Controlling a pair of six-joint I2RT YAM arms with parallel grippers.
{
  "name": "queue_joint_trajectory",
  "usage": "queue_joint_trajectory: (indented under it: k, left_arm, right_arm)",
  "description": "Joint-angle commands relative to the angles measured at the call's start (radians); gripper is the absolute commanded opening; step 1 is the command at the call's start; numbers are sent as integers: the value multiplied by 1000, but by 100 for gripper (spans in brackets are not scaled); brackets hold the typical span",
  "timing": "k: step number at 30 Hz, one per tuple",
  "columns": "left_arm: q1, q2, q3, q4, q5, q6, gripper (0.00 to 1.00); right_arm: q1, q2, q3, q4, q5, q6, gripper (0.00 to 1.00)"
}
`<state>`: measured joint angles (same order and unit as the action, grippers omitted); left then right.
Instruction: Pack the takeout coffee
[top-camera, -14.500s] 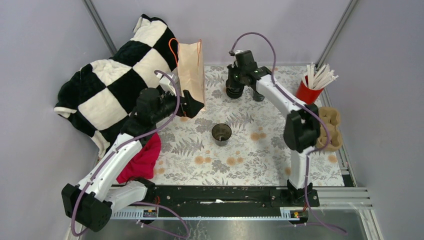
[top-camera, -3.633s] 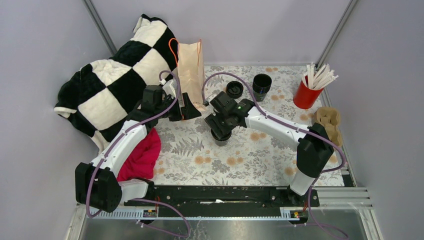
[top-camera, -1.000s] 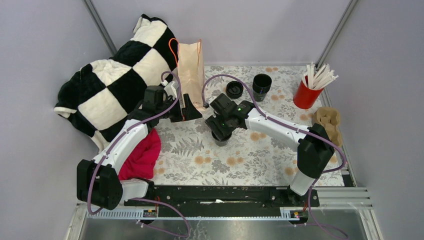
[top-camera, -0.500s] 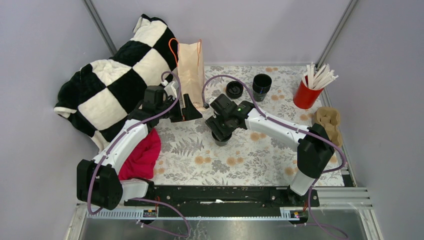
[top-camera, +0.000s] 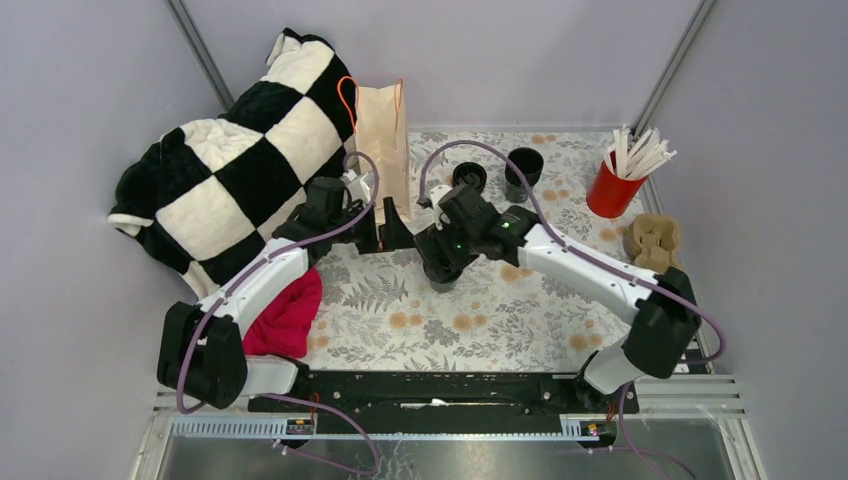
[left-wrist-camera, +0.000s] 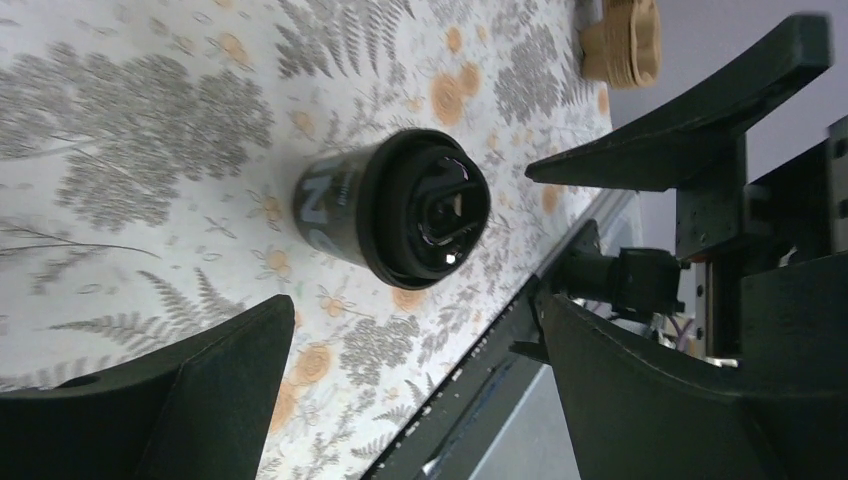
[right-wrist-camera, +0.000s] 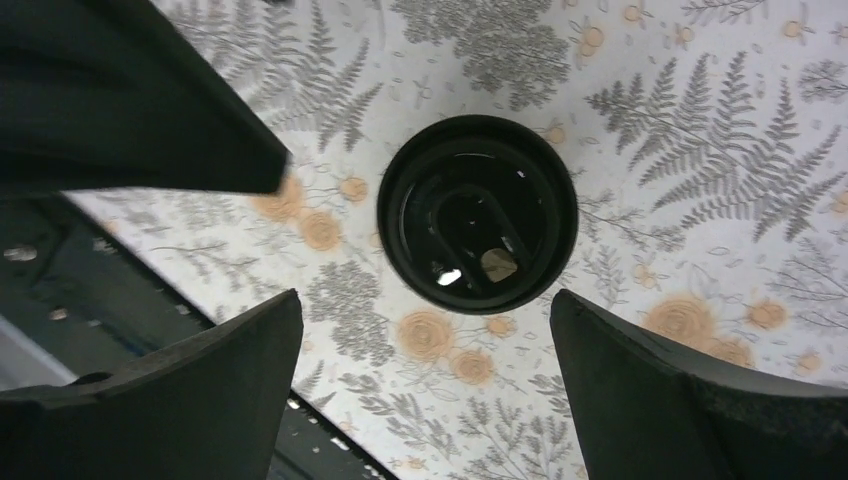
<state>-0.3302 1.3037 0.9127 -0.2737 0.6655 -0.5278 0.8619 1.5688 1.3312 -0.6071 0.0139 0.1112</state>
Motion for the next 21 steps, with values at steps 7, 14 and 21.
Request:
queue_joint_trajectory:
  k: [7,14,21]
  left_arm:
    - [-56,80,-77,220,79,-179,85]
    - [-56,104,-130,289,112,-211,77]
    - [-69,137,-128,319,83,-240,78]
  right_arm:
    - [-322,-130,-251,349,-585,189,100]
    - [-446,-49,-354,580,-870,301,99]
    - [-453,59,-338,616,-859,286,96]
